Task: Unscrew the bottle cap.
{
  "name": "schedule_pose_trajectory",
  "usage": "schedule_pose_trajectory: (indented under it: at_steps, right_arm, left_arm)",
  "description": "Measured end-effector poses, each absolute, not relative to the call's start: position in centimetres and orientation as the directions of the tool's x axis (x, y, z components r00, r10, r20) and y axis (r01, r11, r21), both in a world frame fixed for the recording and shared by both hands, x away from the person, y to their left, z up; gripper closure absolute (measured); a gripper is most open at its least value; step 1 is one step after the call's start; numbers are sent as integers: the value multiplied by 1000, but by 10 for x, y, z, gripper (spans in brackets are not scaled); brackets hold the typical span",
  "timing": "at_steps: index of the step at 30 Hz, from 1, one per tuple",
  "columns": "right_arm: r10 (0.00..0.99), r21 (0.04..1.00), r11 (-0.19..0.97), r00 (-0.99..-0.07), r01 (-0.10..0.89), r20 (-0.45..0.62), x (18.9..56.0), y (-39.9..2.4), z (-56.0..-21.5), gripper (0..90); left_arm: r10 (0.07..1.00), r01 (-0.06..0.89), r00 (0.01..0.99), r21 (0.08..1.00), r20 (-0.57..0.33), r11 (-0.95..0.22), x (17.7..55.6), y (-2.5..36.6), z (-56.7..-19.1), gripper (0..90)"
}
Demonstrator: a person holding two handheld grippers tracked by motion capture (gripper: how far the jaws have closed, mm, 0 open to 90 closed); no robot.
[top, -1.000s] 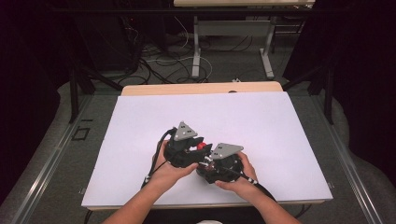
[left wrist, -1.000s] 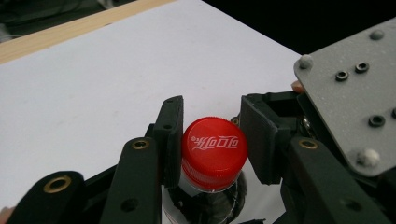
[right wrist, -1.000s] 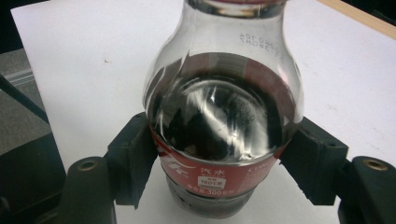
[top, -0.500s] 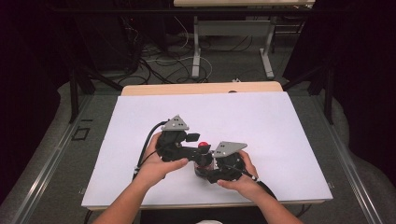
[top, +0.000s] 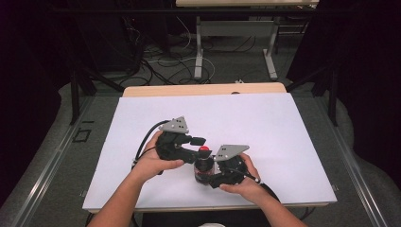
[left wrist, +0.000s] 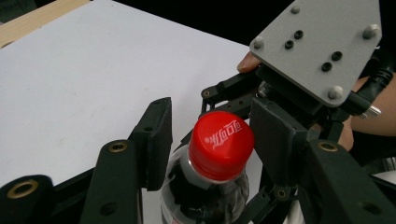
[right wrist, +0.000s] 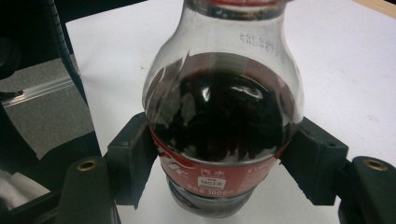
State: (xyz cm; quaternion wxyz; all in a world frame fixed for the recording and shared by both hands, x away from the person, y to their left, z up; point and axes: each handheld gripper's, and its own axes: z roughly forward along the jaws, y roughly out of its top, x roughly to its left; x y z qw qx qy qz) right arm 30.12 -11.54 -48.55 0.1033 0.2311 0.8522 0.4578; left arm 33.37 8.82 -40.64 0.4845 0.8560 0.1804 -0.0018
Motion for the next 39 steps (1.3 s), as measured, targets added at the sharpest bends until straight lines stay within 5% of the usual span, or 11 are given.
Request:
schedule_pose_trajectory:
  at_steps: [9,17,21,28,39]
  right_arm:
    - [490,820,486,-871,302,31,301,-114,-486,310]
    - [555,825,467,-832,318,6,300,-113,-486,310]
    - [574,823,472,-819,316,-14,299,-112,-486,309]
    - [557,825,465,-830,320,8,302,-117,-486,309]
    - [503,824,469,-863,317,45,302,-115,-485,308]
  left_arm:
    - [307,282,940,838,-145,-467,329,80,-409,612]
    - [629,440,763,831,-148,-339,307,65,-407,616]
    - [697,466,706,826,-131,-317,300,57,-406,613]
    - [612,451,767,839,-190,-304,308,75,-394,452]
    - [375,317,917,814,-133,-486,321,92,-395,507]
